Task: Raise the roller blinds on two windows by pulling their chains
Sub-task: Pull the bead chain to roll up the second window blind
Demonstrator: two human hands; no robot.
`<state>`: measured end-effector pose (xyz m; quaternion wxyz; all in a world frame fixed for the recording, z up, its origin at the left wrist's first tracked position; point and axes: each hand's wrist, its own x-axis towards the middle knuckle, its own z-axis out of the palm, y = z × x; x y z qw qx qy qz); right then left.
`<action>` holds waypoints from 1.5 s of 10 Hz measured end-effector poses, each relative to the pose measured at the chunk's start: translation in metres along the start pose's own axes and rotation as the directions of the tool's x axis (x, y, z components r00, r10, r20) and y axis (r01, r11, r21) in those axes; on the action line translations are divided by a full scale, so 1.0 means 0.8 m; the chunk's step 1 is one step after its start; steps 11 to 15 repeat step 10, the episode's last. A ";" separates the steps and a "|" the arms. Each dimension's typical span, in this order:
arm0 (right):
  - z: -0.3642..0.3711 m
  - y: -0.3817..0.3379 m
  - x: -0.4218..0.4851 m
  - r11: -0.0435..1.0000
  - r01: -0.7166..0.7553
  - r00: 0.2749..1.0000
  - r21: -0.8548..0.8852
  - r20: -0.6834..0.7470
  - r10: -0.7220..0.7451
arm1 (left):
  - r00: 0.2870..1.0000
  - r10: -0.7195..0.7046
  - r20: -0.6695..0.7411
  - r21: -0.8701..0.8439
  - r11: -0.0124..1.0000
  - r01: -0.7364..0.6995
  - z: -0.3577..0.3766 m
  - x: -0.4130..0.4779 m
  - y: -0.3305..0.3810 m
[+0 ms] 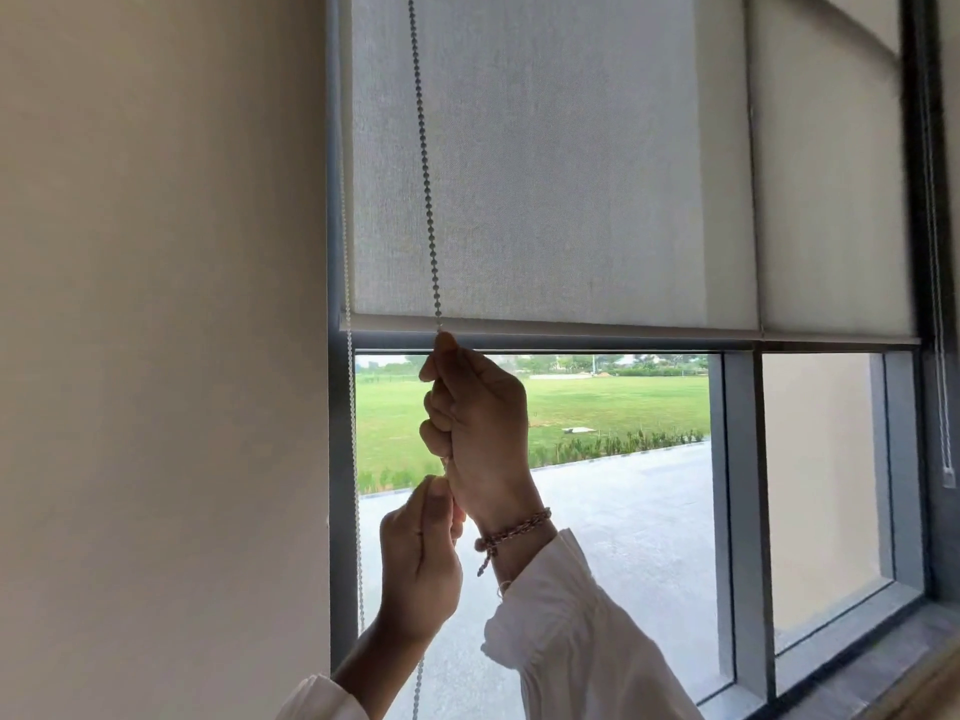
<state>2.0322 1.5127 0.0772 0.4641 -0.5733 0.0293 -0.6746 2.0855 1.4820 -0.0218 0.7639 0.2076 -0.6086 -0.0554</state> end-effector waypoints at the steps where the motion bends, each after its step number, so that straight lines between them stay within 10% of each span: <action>1: 0.003 0.000 0.005 1.000 0.015 1.000 -0.023 0.000 -0.015 | 1.000 0.011 -0.007 -0.003 1.000 -0.011 0.000 0.007 -0.001; 6: -0.021 0.007 0.031 0.994 -0.069 0.997 -0.082 -0.033 0.066 | 0.995 -0.072 0.075 0.003 0.997 0.072 0.005 0.022 -0.036; 10: -0.121 -0.015 0.057 0.907 -0.102 0.990 -0.408 -0.127 0.054 | 0.980 -0.076 -0.186 0.486 0.859 0.159 0.093 0.015 -0.029; 15: -0.121 -0.015 0.057 0.907 -0.102 0.990 -0.408 -0.127 0.054 | 0.980 -0.076 -0.186 0.486 0.859 0.159 0.093 0.015 -0.029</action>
